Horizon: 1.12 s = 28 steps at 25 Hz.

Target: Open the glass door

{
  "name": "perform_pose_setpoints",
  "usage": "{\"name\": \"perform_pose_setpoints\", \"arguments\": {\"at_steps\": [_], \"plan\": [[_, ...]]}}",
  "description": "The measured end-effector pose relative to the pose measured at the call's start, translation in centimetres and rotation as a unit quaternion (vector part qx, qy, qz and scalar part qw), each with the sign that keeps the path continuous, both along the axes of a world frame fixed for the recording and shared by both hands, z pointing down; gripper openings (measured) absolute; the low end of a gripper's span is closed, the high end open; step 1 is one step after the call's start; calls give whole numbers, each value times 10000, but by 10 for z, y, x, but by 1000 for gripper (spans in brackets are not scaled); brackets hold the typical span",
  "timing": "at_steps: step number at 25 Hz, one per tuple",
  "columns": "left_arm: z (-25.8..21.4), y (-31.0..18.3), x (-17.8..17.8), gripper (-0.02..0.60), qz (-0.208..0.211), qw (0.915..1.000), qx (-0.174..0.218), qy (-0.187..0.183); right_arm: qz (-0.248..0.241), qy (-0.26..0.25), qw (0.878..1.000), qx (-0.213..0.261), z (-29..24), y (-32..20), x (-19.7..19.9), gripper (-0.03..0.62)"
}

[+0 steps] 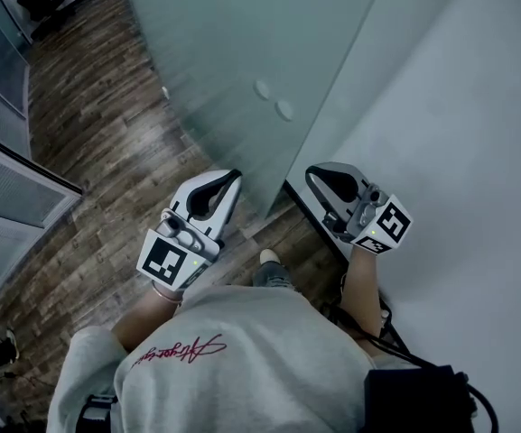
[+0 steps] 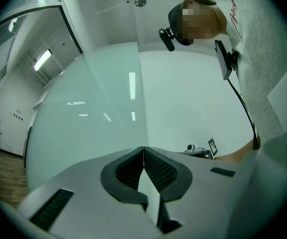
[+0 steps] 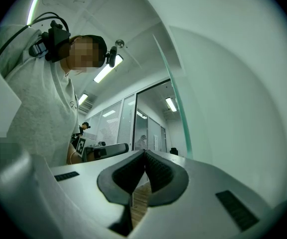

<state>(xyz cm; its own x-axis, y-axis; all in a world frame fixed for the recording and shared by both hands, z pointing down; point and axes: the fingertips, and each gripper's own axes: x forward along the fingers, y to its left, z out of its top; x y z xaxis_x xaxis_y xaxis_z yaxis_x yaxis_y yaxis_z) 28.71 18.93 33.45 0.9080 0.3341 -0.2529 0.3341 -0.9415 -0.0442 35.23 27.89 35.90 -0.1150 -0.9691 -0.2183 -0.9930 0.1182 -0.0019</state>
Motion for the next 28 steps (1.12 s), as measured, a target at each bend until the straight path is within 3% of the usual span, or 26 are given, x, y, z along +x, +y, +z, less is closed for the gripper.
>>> {"name": "perform_pose_setpoints", "arguments": {"at_steps": [9,17,28], "plan": [[-3,4,-24,12,92,9998,-143,111,190,78,9998,-16,1,7,-39,17],[8,6,-52,12,166,9998,-88,-16,300,144,9994,-119,3,13,-74,17],[5,11,-67,12,193,9997,-149,58,348,101,9992,-174,10,17,-97,17]]}}
